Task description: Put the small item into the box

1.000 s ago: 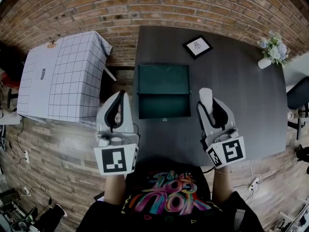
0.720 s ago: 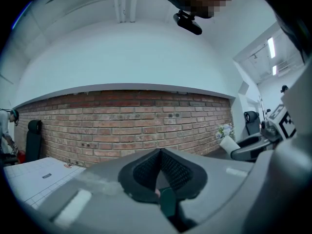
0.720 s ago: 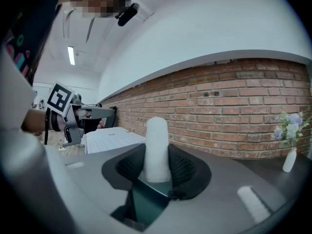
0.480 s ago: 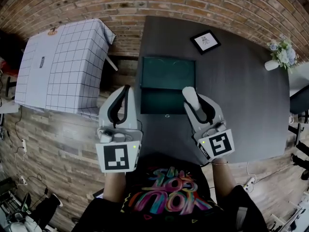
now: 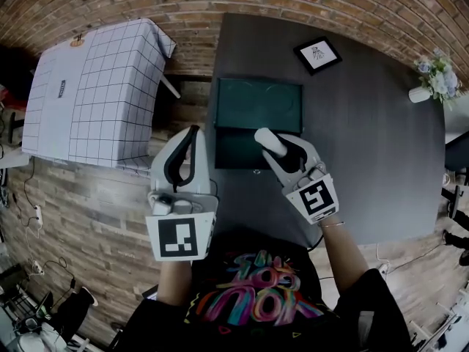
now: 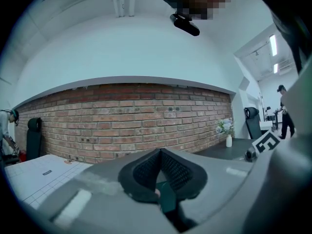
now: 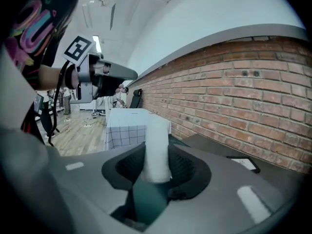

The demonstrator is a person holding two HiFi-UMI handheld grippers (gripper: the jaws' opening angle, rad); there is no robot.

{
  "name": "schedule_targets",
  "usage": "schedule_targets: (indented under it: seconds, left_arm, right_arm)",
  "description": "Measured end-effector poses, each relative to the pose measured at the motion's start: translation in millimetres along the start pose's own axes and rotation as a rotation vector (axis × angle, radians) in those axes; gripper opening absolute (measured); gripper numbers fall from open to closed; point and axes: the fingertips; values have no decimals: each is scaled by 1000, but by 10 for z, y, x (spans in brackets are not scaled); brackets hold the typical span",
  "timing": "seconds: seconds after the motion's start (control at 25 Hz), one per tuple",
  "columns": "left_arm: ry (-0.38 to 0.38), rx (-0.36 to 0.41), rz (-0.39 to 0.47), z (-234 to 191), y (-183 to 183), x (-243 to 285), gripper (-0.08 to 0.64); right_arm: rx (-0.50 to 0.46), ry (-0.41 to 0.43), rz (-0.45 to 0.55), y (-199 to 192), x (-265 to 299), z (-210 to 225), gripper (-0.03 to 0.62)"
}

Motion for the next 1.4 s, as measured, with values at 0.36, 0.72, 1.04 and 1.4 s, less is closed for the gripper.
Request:
schedule_targets:
  seconds: [0.36,0.72,1.04,1.4]
  left_arm:
    - [5,-20,-31,-8,-128,37,2]
    - [5,-33,-44,-41,-203,77,2]
    - [5,-39,-49,-101,-223,108,2]
    - [14,-35,-47,-159,-221,110,3]
  right_arm:
    - [-155,122,-183,-520,404,-182,141]
    - [-217,223,-353,-881,595,-270,141]
    - [-232,278,-422,-1027,624,-306,143]
    - [-213,328,-489,-1133,641,-349,146]
Point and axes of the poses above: the fingertips, and each gripper's own axes: x forward along the fingers, z to its right, y out of its top, and after that the axes turned 1 degree about z, right-handed
